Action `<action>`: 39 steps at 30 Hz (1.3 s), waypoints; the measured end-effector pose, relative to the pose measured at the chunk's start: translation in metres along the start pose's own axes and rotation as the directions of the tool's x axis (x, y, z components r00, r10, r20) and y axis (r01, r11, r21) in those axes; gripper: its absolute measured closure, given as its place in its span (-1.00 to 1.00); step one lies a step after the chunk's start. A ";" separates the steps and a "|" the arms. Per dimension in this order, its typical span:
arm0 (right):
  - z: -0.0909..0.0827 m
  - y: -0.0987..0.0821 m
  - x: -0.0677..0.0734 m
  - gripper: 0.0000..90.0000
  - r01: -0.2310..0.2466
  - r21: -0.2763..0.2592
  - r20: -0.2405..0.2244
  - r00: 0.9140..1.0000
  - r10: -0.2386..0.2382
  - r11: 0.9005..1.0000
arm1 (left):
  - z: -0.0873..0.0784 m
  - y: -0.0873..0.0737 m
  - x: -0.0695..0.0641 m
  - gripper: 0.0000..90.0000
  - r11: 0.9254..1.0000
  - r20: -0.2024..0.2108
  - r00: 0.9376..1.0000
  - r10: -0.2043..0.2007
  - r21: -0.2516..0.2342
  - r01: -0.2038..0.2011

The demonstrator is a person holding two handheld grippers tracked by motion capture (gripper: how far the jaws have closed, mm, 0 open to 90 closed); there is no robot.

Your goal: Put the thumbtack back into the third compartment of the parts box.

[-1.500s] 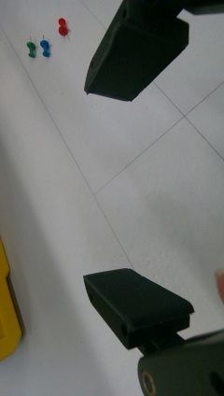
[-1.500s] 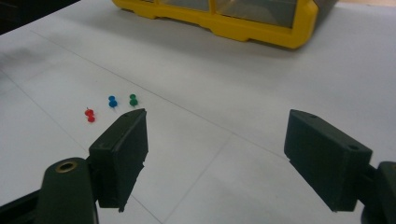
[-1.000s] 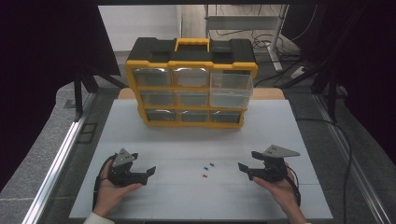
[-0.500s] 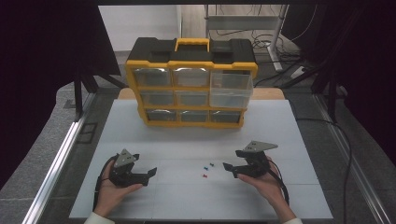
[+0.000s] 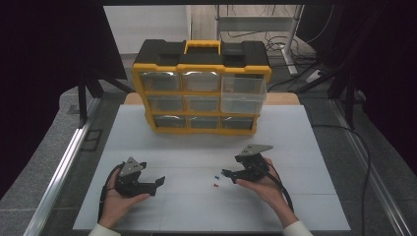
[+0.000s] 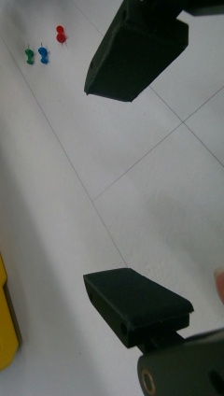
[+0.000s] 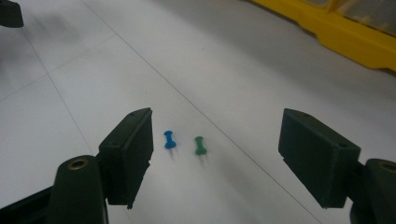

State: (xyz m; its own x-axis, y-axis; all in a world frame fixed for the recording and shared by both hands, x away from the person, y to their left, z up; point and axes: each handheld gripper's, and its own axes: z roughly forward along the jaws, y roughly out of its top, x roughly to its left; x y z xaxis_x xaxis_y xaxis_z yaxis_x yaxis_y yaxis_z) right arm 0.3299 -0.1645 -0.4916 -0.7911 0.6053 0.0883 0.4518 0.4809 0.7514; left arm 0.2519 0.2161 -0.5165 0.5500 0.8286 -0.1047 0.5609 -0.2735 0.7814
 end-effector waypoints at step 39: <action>0.043 -0.001 0.013 0.84 0.101 0.217 0.034 0.993 -0.111 0.971 | 0.000 -0.001 0.000 -0.77 1.000 -0.003 1.000 0.002 0.000 -0.002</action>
State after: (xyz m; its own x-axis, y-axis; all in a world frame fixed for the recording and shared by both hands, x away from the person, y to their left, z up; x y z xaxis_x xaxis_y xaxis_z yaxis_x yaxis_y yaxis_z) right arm 0.3369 -0.1296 -0.5190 -0.8217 0.5696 -0.0181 0.4485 0.6659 0.5962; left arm 0.2518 0.2162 -0.5172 0.5492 0.8296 -0.1008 0.5596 -0.2754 0.7817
